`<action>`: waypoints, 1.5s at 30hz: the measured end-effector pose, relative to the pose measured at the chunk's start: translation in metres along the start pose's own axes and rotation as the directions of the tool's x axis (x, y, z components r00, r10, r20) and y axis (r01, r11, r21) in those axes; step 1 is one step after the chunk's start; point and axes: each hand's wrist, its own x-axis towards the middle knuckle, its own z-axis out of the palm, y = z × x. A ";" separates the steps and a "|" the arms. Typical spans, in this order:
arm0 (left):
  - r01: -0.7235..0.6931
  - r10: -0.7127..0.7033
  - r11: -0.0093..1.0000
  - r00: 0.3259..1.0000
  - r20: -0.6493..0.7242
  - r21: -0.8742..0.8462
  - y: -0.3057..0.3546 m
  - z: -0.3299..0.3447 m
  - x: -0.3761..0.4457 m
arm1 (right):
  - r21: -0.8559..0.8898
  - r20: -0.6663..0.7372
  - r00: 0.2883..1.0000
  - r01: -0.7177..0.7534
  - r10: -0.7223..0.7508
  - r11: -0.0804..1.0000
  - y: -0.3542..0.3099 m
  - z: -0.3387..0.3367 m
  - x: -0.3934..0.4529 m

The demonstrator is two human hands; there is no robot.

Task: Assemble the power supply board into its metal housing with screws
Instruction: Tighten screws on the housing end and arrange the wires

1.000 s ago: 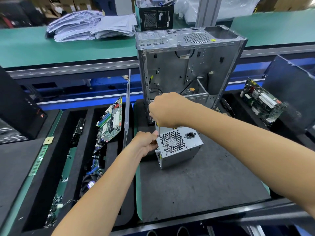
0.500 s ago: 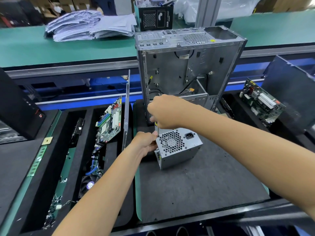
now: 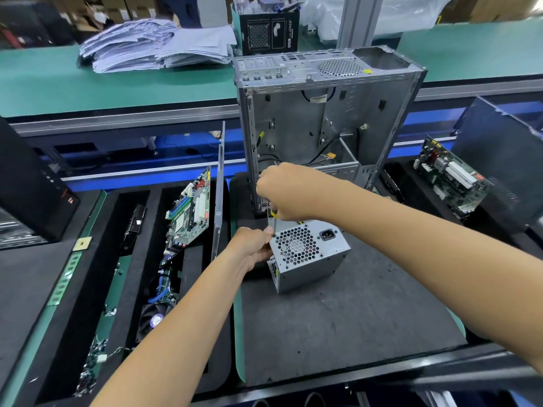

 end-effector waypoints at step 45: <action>-0.034 0.034 0.999 0.999 0.021 0.036 0.002 -0.001 -0.001 | -0.055 -0.050 0.992 -0.120 0.117 0.991 0.002 0.005 -0.001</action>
